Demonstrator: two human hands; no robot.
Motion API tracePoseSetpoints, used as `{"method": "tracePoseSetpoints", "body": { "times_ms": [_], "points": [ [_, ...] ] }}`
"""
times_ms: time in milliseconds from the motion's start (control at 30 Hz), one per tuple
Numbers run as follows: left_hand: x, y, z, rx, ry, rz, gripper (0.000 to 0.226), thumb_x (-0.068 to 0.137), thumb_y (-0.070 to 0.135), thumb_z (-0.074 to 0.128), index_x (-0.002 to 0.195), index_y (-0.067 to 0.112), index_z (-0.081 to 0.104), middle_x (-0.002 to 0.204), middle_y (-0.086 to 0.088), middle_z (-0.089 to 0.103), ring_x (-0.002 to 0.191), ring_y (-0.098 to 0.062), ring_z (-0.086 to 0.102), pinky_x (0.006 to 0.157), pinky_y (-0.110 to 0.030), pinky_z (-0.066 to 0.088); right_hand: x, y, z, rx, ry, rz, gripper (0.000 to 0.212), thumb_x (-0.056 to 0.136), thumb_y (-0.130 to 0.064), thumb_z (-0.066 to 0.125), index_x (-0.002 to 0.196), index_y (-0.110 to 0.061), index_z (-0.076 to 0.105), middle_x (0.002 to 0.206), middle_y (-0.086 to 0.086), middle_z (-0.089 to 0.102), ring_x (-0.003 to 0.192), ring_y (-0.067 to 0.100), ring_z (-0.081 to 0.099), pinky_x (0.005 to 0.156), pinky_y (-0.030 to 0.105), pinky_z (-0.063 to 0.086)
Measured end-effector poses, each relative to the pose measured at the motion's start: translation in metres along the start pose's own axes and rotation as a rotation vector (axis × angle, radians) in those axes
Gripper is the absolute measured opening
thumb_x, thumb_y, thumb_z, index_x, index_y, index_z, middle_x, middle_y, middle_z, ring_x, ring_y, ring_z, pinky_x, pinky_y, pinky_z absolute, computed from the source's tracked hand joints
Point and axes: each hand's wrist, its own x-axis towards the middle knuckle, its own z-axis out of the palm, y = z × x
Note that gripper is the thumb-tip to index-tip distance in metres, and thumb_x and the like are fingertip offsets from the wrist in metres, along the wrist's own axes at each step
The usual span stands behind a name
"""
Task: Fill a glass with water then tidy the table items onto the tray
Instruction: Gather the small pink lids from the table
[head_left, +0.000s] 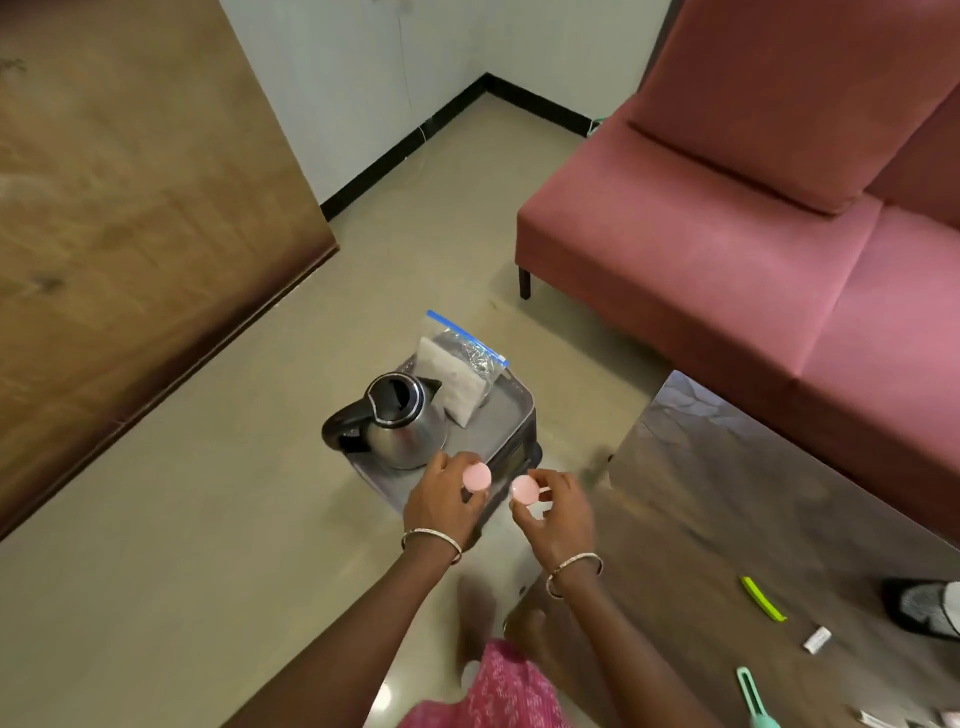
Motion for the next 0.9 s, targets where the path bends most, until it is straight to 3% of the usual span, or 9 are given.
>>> {"method": "tracePoseSetpoints", "body": {
  "times_ms": [133, 367, 533, 667, 900],
  "points": [
    [0.053, -0.007, 0.013, 0.039, -0.058, 0.029, 0.034, 0.085, 0.031, 0.064, 0.118, 0.033, 0.056, 0.112, 0.001, 0.058, 0.099, -0.024, 0.063, 0.077, -0.04, 0.054, 0.047, 0.001, 0.02, -0.132, -0.003, -0.036, 0.032, 0.079, -0.03, 0.075, 0.108, -0.02, 0.067, 0.105, -0.003, 0.069, 0.099, 0.02, 0.06, 0.084, 0.034, 0.048],
    [0.139, -0.026, 0.06, 0.229, -0.113, 0.07, 0.032, 0.09, 0.038, 0.055, 0.121, 0.039, 0.048, 0.092, -0.007, 0.07, 0.086, -0.032, 0.067, 0.061, -0.033, 0.046, 0.129, 0.022, 0.061, -0.191, 0.092, 0.036, 0.024, 0.072, -0.031, 0.076, 0.093, -0.024, 0.067, 0.096, -0.003, 0.069, 0.096, 0.027, 0.057, 0.075, 0.039, 0.048],
    [0.186, -0.037, 0.109, 0.28, -0.153, 0.046, 0.035, 0.094, 0.044, 0.049, 0.128, 0.04, 0.044, 0.092, -0.01, 0.07, 0.088, -0.033, 0.068, 0.063, -0.033, 0.047, 0.17, 0.049, 0.091, -0.313, 0.181, 0.092, 0.034, 0.066, -0.033, 0.083, 0.096, -0.027, 0.07, 0.129, 0.003, 0.054, 0.122, 0.029, 0.045, 0.085, 0.04, 0.044],
    [0.211, -0.044, 0.144, 0.373, -0.156, 0.05, 0.039, 0.096, 0.044, 0.045, 0.135, 0.041, 0.038, 0.088, -0.012, 0.071, 0.084, -0.034, 0.07, 0.066, -0.035, 0.052, 0.193, 0.06, 0.11, -0.337, 0.159, 0.092, 0.033, 0.068, -0.031, 0.083, 0.098, -0.027, 0.071, 0.14, 0.006, 0.048, 0.137, 0.032, 0.035, 0.091, 0.045, 0.043],
    [0.232, -0.054, 0.179, 0.356, -0.17, 0.023, 0.05, 0.095, 0.036, 0.047, 0.142, 0.036, 0.029, 0.084, -0.015, 0.07, 0.08, -0.038, 0.069, 0.063, -0.037, 0.049, 0.218, 0.063, 0.129, -0.515, 0.085, 0.152, 0.018, 0.086, -0.031, 0.066, 0.102, -0.026, 0.071, 0.158, 0.007, 0.03, 0.151, 0.032, 0.012, 0.098, 0.043, 0.033]
  ]
}}
